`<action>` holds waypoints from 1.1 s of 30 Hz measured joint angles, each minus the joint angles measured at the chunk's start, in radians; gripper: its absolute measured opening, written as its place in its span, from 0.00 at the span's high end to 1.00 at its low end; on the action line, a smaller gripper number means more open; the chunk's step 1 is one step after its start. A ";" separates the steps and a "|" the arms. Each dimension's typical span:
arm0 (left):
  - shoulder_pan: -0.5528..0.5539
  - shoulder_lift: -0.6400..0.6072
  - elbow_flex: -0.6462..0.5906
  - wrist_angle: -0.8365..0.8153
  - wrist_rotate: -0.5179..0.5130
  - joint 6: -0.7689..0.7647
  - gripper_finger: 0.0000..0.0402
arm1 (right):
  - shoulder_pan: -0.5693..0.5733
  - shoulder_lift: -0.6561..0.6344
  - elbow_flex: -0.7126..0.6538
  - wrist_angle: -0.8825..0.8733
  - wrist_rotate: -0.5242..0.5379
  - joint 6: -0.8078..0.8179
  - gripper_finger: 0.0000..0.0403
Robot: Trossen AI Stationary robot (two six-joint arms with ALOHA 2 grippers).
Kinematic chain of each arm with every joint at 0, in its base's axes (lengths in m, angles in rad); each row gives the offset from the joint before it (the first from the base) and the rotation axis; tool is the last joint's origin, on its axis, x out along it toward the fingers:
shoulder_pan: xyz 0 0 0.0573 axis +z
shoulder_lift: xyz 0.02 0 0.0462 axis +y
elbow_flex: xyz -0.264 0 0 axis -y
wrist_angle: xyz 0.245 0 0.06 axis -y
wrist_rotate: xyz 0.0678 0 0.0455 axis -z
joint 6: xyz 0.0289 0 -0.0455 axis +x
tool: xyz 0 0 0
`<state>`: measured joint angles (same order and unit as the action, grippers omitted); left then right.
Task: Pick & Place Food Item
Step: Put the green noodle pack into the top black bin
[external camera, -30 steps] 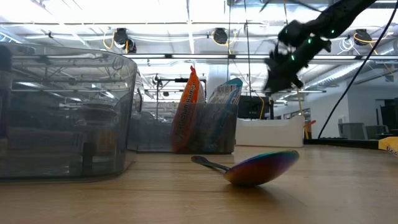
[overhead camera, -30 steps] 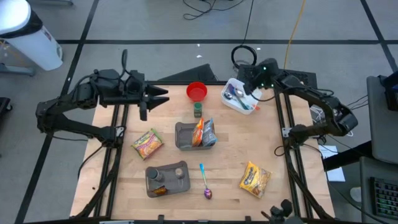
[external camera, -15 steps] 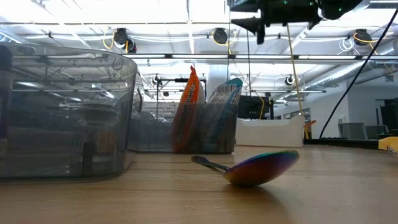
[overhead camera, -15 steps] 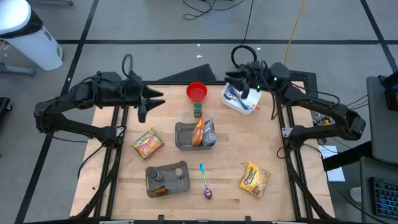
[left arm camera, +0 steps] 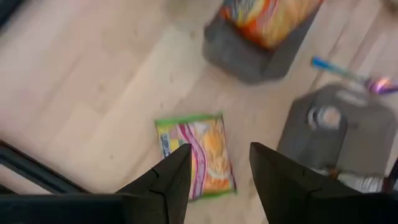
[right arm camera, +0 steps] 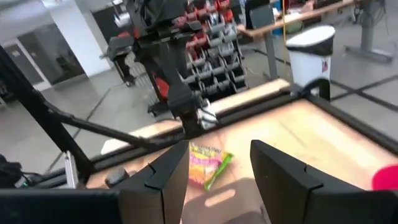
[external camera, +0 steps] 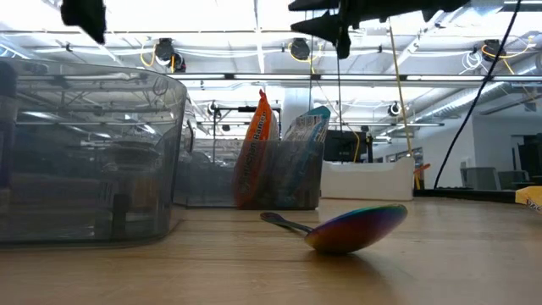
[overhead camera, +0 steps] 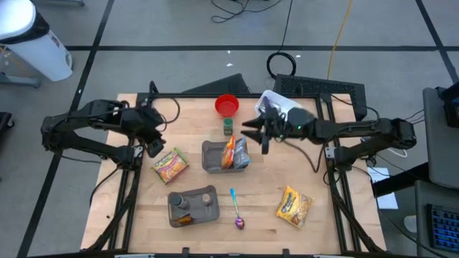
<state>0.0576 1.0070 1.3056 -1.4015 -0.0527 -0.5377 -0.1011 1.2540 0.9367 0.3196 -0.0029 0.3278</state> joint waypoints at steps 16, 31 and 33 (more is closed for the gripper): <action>0.155 -0.012 -0.478 0.349 0.335 0.140 0.58 | 0.039 0.068 0.000 0.086 0.029 0.133 0.59; 0.491 0.016 -0.586 0.357 0.294 0.219 0.58 | 0.036 0.067 0.000 0.095 0.028 0.156 0.59; 0.528 0.033 -0.605 0.357 0.289 0.226 0.58 | 0.036 0.067 0.000 0.094 0.028 0.153 0.59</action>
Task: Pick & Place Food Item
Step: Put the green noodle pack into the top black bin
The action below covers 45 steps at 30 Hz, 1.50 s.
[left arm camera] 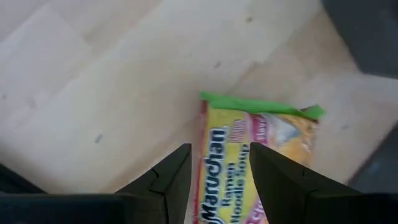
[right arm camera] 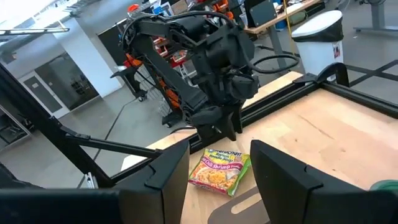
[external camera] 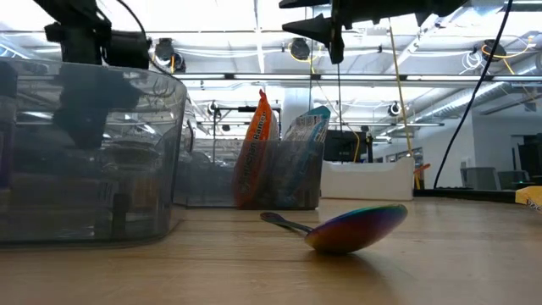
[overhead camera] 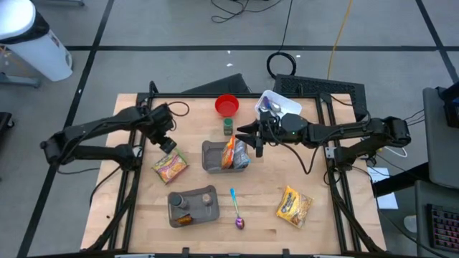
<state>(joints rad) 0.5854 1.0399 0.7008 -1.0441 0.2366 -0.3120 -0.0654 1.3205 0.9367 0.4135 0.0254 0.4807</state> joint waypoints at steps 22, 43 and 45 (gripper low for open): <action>0.052 0.337 -0.033 0.159 0.099 0.059 0.58 | -0.021 0.000 0.000 -0.050 -0.028 -0.022 0.59; -0.012 0.382 -0.032 0.179 0.122 0.089 0.98 | -0.021 0.000 0.000 -0.112 -0.030 -0.033 0.59; -0.012 0.382 -0.032 0.186 0.121 0.090 0.97 | -0.021 0.000 0.000 -0.113 -0.030 -0.033 0.59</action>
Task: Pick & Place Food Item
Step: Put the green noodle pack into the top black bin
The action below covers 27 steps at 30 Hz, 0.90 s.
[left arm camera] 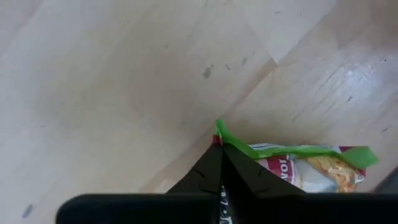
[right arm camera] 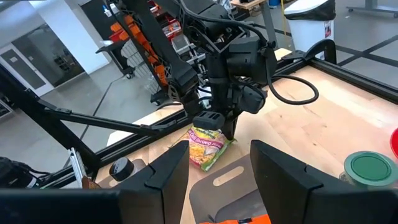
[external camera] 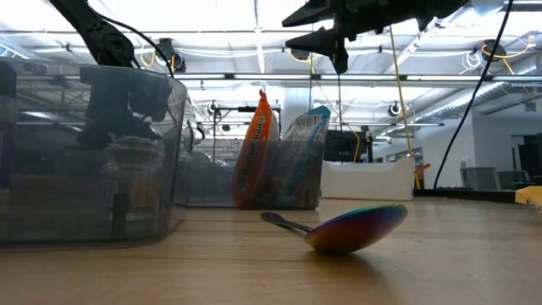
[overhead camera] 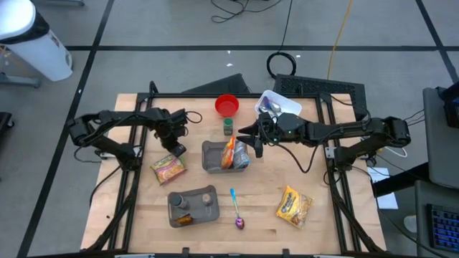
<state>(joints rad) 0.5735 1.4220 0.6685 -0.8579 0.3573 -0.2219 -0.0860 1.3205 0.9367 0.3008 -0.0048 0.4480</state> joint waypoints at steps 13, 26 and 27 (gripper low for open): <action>0.000 -0.113 0.053 -0.016 -0.100 -0.009 0.99 | 0.000 0.000 0.000 0.003 0.000 0.000 0.59; 0.000 -0.368 0.210 -0.041 -0.235 -0.075 1.00 | -0.013 0.000 0.000 0.061 0.003 0.011 0.59; 0.000 -0.379 0.221 -0.045 -0.237 -0.075 1.00 | -0.013 0.000 0.000 0.073 0.003 0.011 0.59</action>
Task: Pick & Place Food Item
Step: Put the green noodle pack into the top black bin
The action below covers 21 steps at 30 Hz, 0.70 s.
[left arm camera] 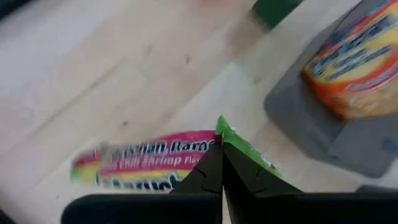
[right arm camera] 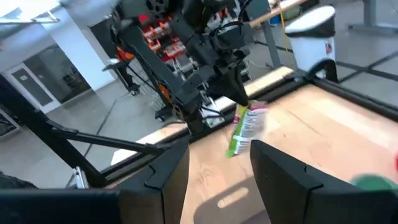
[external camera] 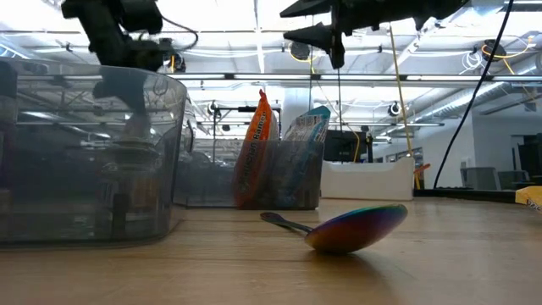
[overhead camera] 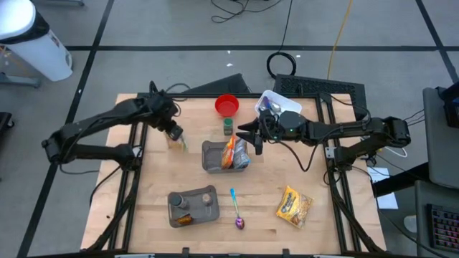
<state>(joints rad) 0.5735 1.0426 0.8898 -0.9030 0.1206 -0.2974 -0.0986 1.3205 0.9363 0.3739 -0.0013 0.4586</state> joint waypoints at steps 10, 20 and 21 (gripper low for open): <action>0.000 -0.063 0.155 0.001 -0.037 -0.039 1.00 | -0.037 0.000 0.007 -0.001 0.013 0.013 0.59; -0.045 -0.009 0.368 0.051 -0.077 -0.103 1.00 | 0.002 0.059 0.263 -0.300 0.212 -0.255 0.59; -0.055 0.003 0.385 0.057 -0.085 -0.102 1.00 | 0.002 0.076 0.290 -0.296 0.211 -0.275 0.59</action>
<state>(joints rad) 0.5186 1.0458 1.2752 -0.8460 0.0355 -0.3994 -0.0963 1.3968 1.2266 0.0778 0.2100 0.1839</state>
